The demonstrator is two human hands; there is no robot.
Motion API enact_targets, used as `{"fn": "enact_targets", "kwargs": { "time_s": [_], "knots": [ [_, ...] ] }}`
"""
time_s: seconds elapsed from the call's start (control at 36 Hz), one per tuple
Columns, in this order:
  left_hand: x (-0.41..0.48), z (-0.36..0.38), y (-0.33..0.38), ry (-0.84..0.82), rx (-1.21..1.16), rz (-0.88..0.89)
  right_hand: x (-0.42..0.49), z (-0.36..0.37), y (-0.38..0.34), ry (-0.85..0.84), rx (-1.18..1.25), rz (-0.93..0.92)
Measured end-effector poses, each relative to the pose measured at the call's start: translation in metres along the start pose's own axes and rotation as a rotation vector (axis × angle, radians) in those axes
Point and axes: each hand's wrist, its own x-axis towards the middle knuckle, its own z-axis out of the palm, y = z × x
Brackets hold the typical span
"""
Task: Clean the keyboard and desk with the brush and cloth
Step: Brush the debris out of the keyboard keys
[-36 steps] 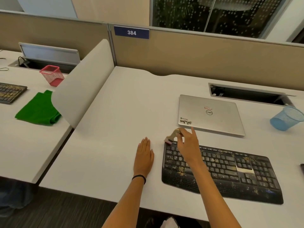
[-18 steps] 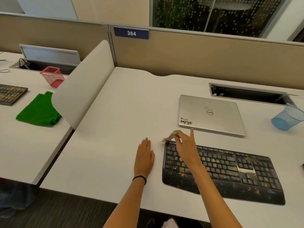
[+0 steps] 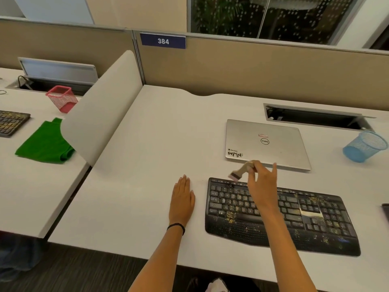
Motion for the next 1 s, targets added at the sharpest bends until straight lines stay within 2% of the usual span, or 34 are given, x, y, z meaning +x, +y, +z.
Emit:
{"fn": "enact_targets", "kwargs": {
  "time_s": [0.14, 0.5, 0.72, 0.86, 1.0],
  "knots": [
    [0.0, 0.001, 0.0, 0.006, 0.002, 0.003, -0.008, -0.007, 0.013, 0.045, -0.108, 0.071],
    [0.0, 0.0, 0.001, 0.004, 0.003, -0.01, -0.015, 0.028, -0.007, -0.048, -0.034, 0.016],
    [0.001, 0.001, 0.0, 0.008, 0.013, -0.014, -0.012, 0.049, -0.027, -0.1, 0.078, 0.017],
    [0.001, 0.001, 0.0, 0.014, 0.012, -0.01, -0.008, 0.049, -0.043, -0.122, 0.261, 0.069],
    [0.001, 0.0, -0.001, 0.012, 0.002, -0.003, -0.006, 0.037, -0.043, -0.042, 0.358, 0.133]
  ]
}}
